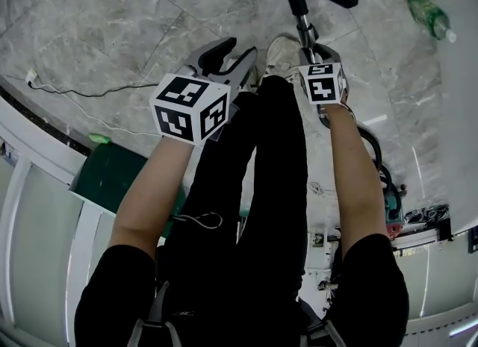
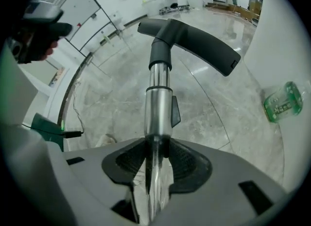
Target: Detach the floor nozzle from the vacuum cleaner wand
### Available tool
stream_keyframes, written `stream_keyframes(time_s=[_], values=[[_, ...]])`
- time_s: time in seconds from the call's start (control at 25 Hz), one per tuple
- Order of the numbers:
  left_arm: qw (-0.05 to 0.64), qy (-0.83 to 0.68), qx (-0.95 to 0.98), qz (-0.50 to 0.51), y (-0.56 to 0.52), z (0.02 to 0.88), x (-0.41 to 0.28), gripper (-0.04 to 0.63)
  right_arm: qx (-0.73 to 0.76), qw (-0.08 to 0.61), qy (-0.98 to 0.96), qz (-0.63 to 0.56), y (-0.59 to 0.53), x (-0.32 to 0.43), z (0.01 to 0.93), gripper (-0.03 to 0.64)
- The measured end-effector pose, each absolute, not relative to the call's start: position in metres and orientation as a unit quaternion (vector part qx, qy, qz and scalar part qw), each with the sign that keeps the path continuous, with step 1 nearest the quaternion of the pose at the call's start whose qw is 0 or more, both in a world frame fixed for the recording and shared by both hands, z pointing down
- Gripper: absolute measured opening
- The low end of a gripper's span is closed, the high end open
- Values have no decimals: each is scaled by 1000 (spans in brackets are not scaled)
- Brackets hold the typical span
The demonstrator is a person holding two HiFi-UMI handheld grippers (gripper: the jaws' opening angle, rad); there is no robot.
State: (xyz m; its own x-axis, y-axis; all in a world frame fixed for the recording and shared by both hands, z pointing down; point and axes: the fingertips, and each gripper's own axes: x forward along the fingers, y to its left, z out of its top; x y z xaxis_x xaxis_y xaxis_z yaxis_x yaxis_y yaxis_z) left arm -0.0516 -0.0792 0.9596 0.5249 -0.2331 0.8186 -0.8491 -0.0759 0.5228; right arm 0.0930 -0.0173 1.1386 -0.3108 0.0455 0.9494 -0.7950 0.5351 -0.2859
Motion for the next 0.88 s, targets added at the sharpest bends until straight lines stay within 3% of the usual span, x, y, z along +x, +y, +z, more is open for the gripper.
stream_keyframes(time_s=[0.12, 0.4, 0.64, 0.72, 0.88], values=[[573, -402, 672, 244, -89, 943, -41, 211, 243, 500, -731, 395, -4, 81, 1083, 167], [577, -401, 682, 204, -103, 904, -28, 256, 185, 452, -783, 386, 38, 35, 973, 166], [570, -379, 698, 211, -94, 892, -28, 257, 162, 431, -800, 385, 64, 14, 924, 166], [587, -359, 698, 197, -88, 883, -25, 218, 162, 434, -798, 385, 68, 14, 921, 166], [574, -315, 726, 210, -66, 867, -15, 216, 133, 451, -800, 372, 78, 15, 931, 167]])
